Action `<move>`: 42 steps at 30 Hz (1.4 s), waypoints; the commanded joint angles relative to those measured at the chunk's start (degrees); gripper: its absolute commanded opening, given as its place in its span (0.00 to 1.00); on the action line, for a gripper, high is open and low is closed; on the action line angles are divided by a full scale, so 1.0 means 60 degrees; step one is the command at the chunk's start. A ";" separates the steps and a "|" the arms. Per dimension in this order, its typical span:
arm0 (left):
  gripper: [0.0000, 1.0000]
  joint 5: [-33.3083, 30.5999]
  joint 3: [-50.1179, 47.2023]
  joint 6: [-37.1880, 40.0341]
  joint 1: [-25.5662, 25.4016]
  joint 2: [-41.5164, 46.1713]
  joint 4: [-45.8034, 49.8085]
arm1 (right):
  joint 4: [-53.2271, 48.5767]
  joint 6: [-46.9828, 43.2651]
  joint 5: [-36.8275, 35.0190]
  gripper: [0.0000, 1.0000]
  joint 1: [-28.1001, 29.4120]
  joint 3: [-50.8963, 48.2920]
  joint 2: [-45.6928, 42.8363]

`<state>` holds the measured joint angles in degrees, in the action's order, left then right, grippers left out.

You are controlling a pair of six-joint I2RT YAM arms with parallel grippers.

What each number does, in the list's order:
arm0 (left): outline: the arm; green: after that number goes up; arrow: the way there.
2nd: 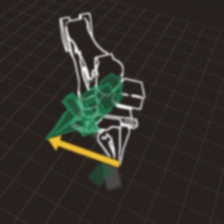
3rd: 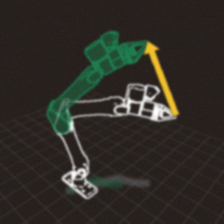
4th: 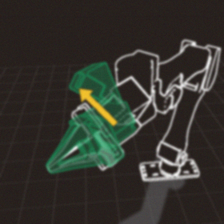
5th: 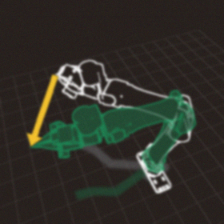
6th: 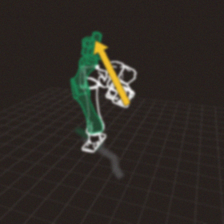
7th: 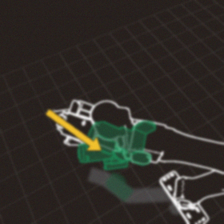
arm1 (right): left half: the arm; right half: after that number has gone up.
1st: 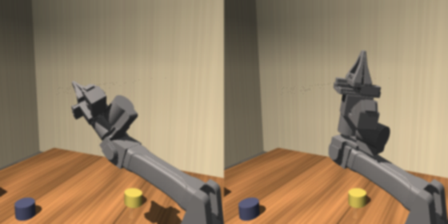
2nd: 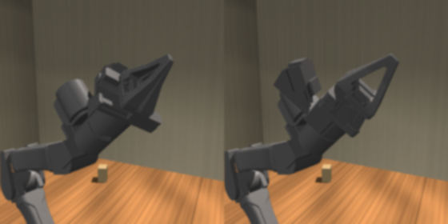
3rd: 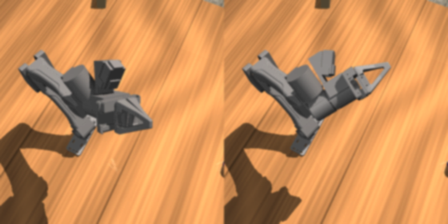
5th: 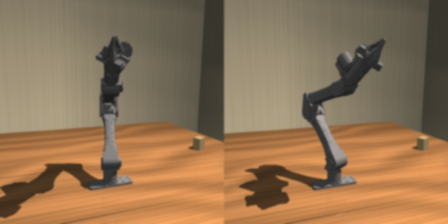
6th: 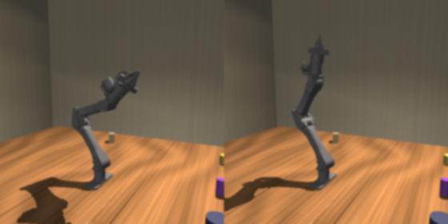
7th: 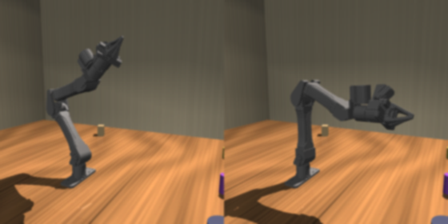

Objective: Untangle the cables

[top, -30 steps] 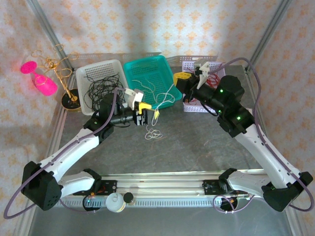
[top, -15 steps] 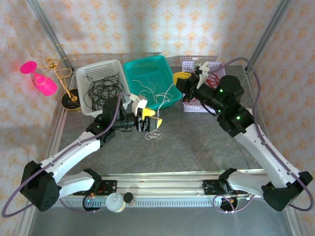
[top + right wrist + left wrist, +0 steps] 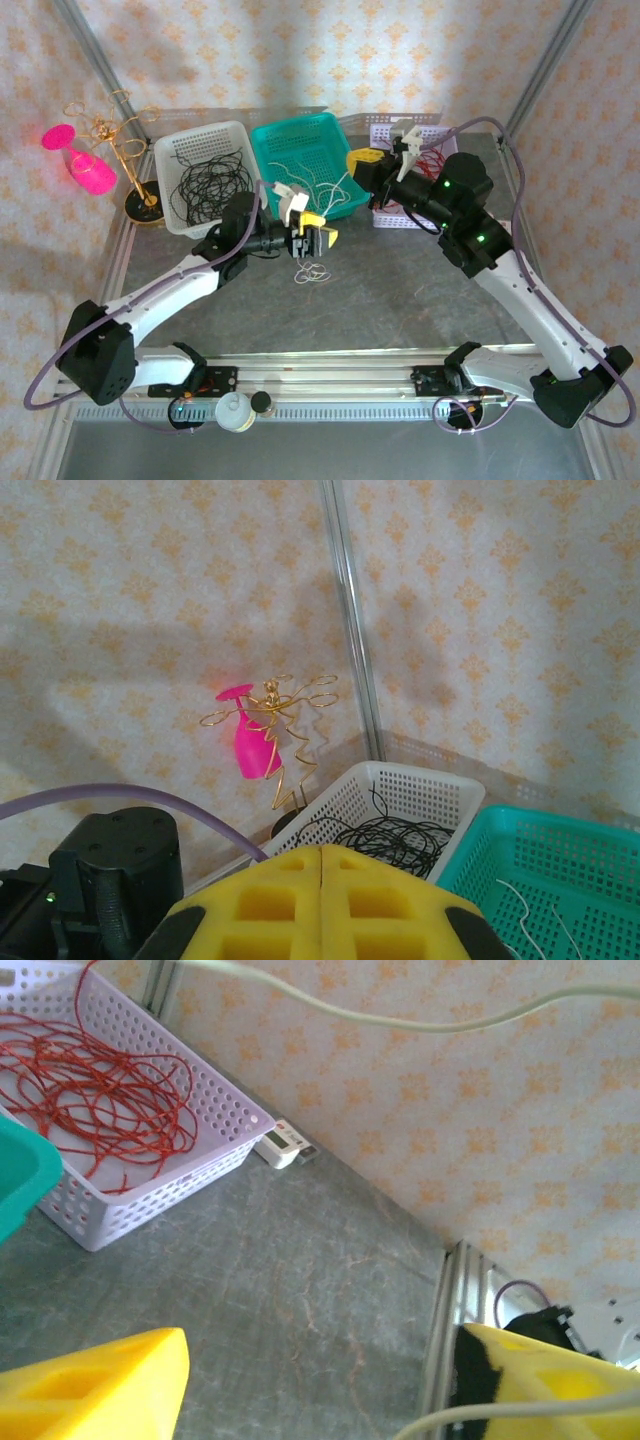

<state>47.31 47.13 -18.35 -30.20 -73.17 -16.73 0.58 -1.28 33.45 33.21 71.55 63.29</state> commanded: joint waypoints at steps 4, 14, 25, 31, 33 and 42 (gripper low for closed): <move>0.23 -0.2103 0.0165 -0.1005 -0.0042 -0.0467 -0.0755 | 0.0796 0.0140 -0.0019 0.00 0.0002 -0.0213 -0.0175; 0.25 -0.3273 -0.1059 -0.3811 0.0286 -0.1459 -0.2480 | 0.2099 -0.0028 -0.1472 0.00 0.0009 -0.0887 -0.1006; 0.48 -0.5108 -0.1339 -0.4527 0.0709 -0.1204 -0.1441 | 0.2374 -0.0057 -0.2125 0.00 0.0002 -0.0844 -0.1585; 0.39 -0.5167 -0.1454 -0.4793 0.0734 -0.1126 -0.1712 | 0.2130 -0.0047 -0.2036 0.00 0.0009 -0.0687 -0.1614; 0.39 -0.5172 -0.1463 -0.4821 0.0736 -0.1053 -0.1765 | 0.2087 -0.0026 -0.2059 0.00 0.0002 -0.0711 -0.1570; 0.69 -0.4990 -0.2185 -0.2965 0.0815 0.1802 -0.1542 | 0.1645 -0.0009 -0.2167 0.00 0.0002 -0.0440 -0.1307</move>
<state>17.47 34.83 -42.83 -25.80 -68.42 -26.06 10.46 -1.30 20.95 33.21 66.74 55.57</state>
